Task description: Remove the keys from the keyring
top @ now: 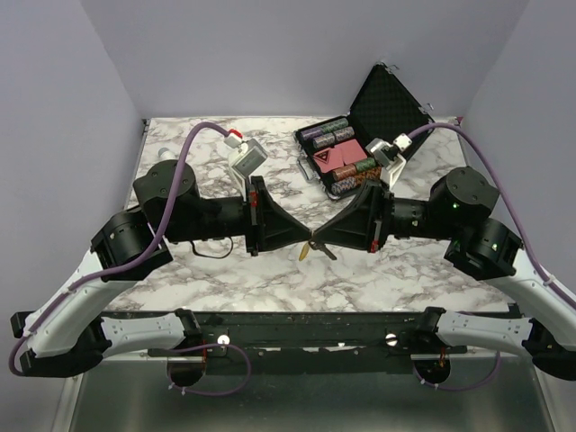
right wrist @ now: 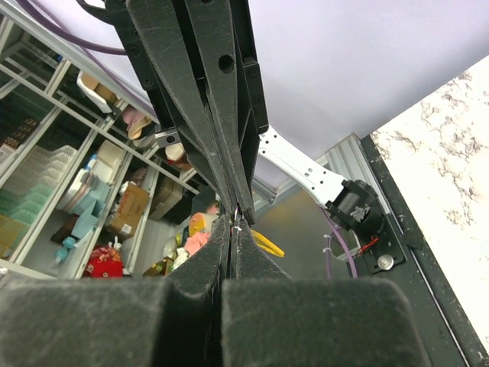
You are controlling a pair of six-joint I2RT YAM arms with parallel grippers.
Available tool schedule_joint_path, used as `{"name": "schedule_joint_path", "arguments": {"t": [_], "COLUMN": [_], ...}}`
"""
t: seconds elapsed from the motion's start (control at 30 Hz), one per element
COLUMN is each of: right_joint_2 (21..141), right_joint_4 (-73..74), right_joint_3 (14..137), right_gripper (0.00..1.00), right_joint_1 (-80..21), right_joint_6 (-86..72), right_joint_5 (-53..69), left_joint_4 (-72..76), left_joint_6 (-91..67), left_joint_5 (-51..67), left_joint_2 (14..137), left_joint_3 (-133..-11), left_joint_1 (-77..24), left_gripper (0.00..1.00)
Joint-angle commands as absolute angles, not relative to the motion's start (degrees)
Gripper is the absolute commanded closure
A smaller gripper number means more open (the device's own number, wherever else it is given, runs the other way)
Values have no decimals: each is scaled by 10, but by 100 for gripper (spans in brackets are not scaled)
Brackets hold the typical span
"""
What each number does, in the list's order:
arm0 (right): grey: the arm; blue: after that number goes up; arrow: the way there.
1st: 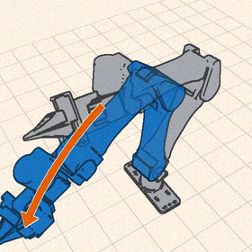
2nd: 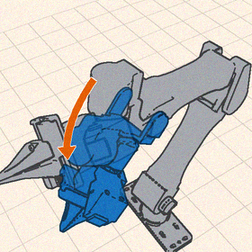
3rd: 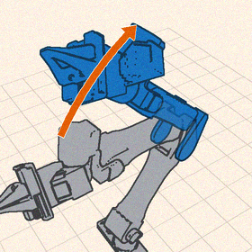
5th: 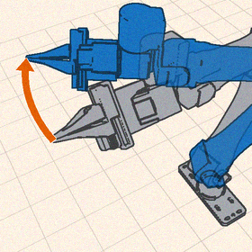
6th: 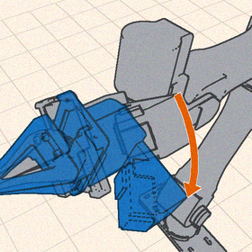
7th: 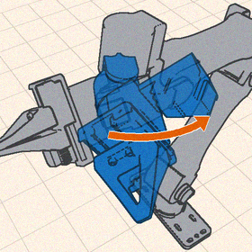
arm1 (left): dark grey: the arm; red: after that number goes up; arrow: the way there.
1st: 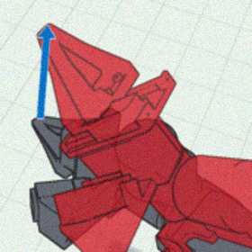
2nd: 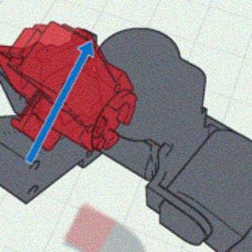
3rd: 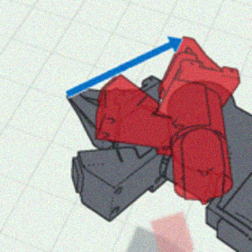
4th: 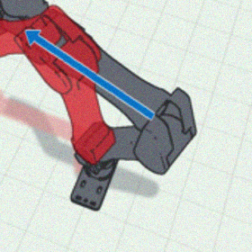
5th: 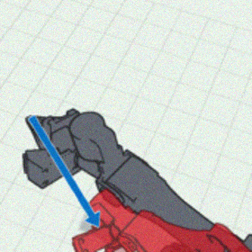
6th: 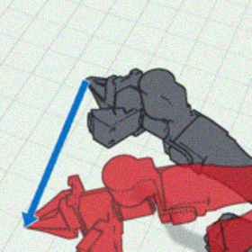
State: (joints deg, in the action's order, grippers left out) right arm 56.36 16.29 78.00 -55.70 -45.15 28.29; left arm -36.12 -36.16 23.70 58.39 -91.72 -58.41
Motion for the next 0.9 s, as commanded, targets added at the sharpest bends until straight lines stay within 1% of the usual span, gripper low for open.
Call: {"name": "schedule_joint_path", "arguments": {"t": [0.0,0.03,0.1,0.2,0.23,0.3,0.37,0.5,0.73,0.87], "right_joint_2": [571,570,567,556,550,541,535,523,501,508], "right_joint_4": [212,215,226,236,237,237,236,220,110,63], "right_joint_3": [775,775,774,769,766,762,759,746,706,700], "right_gripper": [99,99,99,99,99,99,99,99,99,99], "right_joint_1": [-556,-556,-556,-556,-556,-556,-557,-556,-556,-556], "right_joint_6": [-427,-423,-417,-408,-405,-402,-401,-400,-412,-416], "right_joint_5": [245,245,243,241,240,241,242,251,305,342], "left_joint_4": [-388,-389,-392,-407,-412,-417,-410,-374,-238,-142], "left_joint_6": [-351,-350,-346,-339,-336,-334,-335,-348,-392,-426], "left_joint_5": [268,272,279,279,274,263,249,234,228,228], "left_joint_2": [585,585,586,588,588,584,577,553,495,469], "left_joint_3": [-940,-940,-944,-954,-961,-962,-958,-936,-833,-770], "left_joint_1": [-598,-598,-598,-598,-598,-598,-598,-598,-598,-598], "left_gripper": [100,100,96,79,70,58,49,48,55,58]}}
